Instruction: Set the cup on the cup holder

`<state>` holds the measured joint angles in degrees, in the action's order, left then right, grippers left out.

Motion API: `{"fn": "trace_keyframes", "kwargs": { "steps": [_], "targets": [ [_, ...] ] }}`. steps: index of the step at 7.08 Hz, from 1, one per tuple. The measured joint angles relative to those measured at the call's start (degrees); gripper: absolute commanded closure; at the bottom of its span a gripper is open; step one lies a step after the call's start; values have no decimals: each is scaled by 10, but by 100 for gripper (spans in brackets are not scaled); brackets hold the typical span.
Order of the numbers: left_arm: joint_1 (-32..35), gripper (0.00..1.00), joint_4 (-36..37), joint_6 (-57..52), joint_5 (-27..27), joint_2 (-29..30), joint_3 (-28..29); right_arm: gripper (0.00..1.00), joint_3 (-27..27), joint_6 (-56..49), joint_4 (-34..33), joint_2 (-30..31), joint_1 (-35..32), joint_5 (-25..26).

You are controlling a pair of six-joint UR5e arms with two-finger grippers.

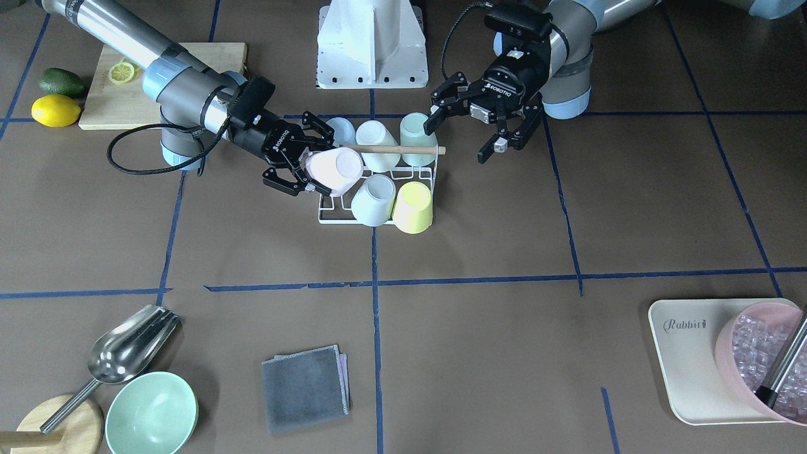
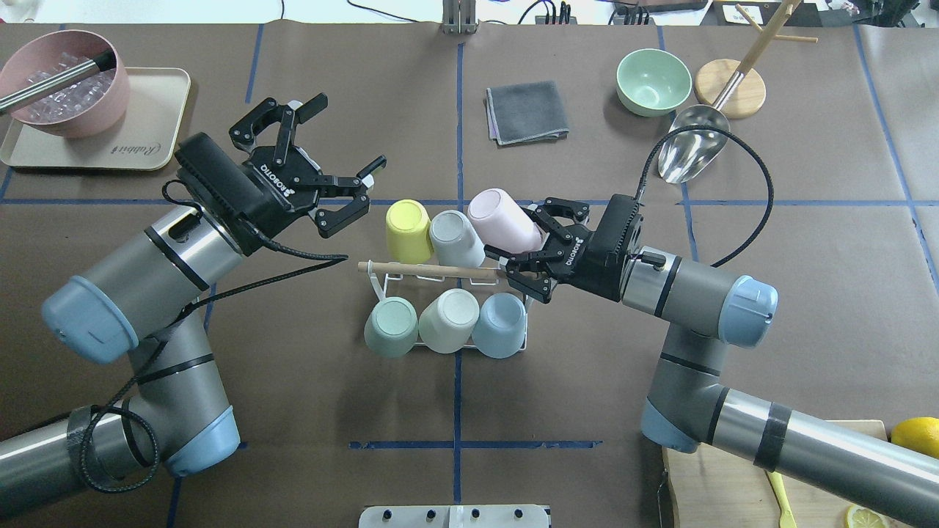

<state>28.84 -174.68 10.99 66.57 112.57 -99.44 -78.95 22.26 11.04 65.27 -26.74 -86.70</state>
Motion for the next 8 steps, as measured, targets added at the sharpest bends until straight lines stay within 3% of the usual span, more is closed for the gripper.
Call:
{"fn": "trace_keyframes", "kwargs": {
  "steps": [1, 2, 4, 6, 8],
  "targets": [
    [24, 0, 67, 27, 20, -2, -29, 0, 0, 5, 0, 0, 0, 0],
    [70, 0, 144, 42, 73, -3, -49, 0, 0, 13, -1, 0, 0, 0],
    [169, 0, 291, 73, 213, -2, -62, 0, -7, 36, -9, -4, -16, -3],
    [247, 0, 458, 86, 350, 1, -72, 0, -53, 78, -72, 3, -54, -42],
    [324, 0, 663, 80, 494, -2, -103, 0, -110, 146, -144, 57, -91, -90]
  ]
}}
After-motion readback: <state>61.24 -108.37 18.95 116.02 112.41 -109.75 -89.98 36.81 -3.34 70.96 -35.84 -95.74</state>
